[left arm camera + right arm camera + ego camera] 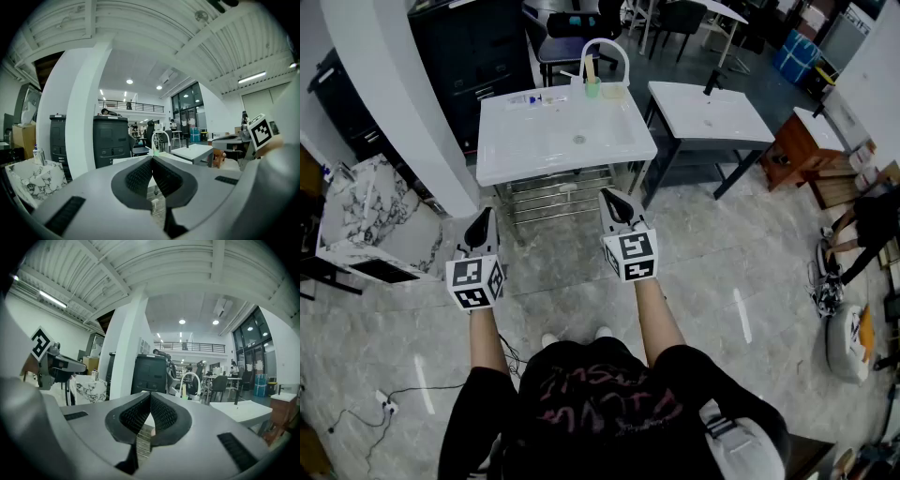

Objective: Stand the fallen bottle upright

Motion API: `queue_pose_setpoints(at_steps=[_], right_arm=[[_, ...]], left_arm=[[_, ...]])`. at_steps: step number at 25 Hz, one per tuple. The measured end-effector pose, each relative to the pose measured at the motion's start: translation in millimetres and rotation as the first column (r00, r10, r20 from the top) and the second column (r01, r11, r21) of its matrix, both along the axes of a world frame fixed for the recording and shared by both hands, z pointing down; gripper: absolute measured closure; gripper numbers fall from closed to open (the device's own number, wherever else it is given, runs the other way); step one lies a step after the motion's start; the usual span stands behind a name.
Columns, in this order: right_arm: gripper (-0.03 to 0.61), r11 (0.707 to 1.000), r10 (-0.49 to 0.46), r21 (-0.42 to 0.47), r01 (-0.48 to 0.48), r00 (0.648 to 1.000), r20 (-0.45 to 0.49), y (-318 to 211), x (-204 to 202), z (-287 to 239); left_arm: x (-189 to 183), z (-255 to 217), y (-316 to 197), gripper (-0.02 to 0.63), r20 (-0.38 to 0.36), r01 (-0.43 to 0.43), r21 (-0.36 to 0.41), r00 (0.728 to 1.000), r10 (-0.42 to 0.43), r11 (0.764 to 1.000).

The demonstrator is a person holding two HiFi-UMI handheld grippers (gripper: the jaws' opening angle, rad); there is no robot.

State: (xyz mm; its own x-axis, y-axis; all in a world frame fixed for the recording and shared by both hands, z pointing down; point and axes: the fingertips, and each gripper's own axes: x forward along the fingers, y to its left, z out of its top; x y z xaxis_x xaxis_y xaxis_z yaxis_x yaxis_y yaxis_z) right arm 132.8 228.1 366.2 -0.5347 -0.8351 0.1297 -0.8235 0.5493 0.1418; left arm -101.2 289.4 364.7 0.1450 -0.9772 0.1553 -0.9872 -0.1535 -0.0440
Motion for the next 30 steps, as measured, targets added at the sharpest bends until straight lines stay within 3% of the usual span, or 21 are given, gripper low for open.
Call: queue_pose_setpoints(at_steps=[6, 17, 30], right_arm=[[0.566, 1.000, -0.004, -0.005, 0.004, 1.000, 0.005, -3.1, -4.8, 2.4], [0.566, 1.000, -0.013, 0.027, 0.013, 1.000, 0.010, -5.9, -12.3, 1.9], [0.566, 1.000, 0.001, 0.004, -0.001, 1.000, -0.021, 6.3, -69.7, 12.8]], left_arm=[[-1.9, 1.9, 1.2, 0.597, 0.016, 0.004, -0.005, 1.000, -0.004, 1.000], [-16.0, 11.7, 1.1, 0.597, -0.023, 0.018, -0.008, 1.000, -0.019, 1.000], [-60.7, 20.0, 3.2, 0.597, -0.049, -0.033, -0.005, 0.998, 0.032, 0.999]])
